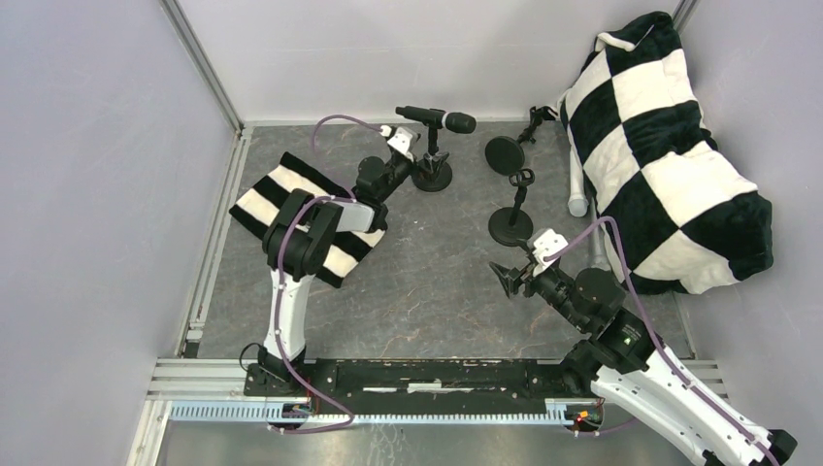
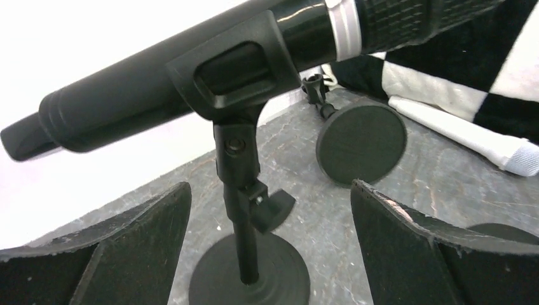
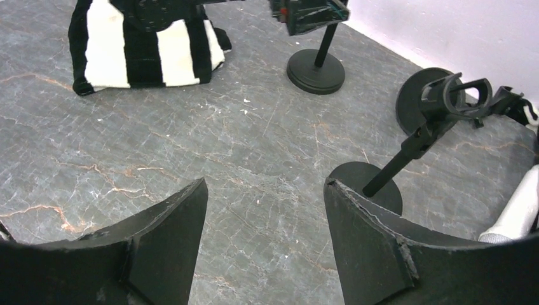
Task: Attach the microphones to the stand
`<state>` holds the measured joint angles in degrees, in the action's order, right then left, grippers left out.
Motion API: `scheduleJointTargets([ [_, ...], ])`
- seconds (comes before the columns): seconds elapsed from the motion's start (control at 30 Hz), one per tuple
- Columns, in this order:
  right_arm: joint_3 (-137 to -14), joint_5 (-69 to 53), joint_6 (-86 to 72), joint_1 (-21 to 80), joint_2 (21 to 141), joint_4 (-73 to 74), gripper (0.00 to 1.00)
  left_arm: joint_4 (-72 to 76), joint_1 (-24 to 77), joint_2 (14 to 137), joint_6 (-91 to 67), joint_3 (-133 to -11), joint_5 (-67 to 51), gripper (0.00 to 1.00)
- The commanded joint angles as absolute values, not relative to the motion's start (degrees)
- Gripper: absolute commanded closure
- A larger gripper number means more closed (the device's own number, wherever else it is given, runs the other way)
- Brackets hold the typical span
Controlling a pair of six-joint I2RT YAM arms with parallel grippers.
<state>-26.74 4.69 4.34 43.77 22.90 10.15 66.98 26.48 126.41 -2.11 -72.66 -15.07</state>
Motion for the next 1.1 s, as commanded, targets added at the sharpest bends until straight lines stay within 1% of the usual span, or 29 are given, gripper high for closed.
scheduleJointTargets([
  [0.0,-28.27,11.02,1.30,43.85,21.78,10.67,0.26,69.91,26.65,118.39,-5.69,-66.43,-14.27,0.00],
  [0.1,-29.41,14.87,-1.08,43.85,22.12,13.25,0.26,70.16,26.68,113.53,-9.24,-59.72,-12.62,0.00],
  [0.17,-30.32,17.06,-3.18,43.82,22.85,15.11,0.26,67.65,26.86,109.43,-12.64,-55.28,-8.87,0.00],
  [0.27,-32.29,20.54,-5.95,43.84,24.83,18.86,0.26,54.05,28.04,101.69,-17.11,-51.34,-2.19,0.00],
  [0.37,-35.31,22.06,-8.51,43.81,27.50,21.70,0.27,47.63,29.52,91.28,-18.80,-44.31,3.13,0.00],
  [0.47,-38.14,23.16,-9.60,43.90,31.22,23.20,0.27,42.02,29.71,81.23,-24.20,-36.04,4.63,0.00],
  [0.57,-40.35,24.32,-9.21,43.42,35.09,22.98,0.27,32.74,30.07,71.78,-28.64,-31.31,3.76,0.00],
  [0.7,-43.50,24.98,-8.32,40.43,40.95,21.42,0.27,17.24,30.07,59.15,-30.95,-28.76,3.71,0.00],
  [0.77,-45.05,23.31,-8.44,38.03,43.20,20.15,0.27,7.60,30.06,53.01,-30.88,-29.22,3.93,0.00],
  [0.87,-48.21,21.38,-8.37,34.40,46.60,18.59,0.27,-2.96,30.07,44.40,-30.43,-30.73,4.21,0.00],
  [0.97,-51.54,18.51,-7.37,29.51,50.21,17.56,0.26,-10.65,30.06,38.78,-29.04,-31.96,4.88,0.00],
  [1.07,-53.68,12.15,-7.36,23.20,53.99,16.15,0.26,-16.11,30.06,35.55,-26.89,-32.43,5.13,0.00],
])
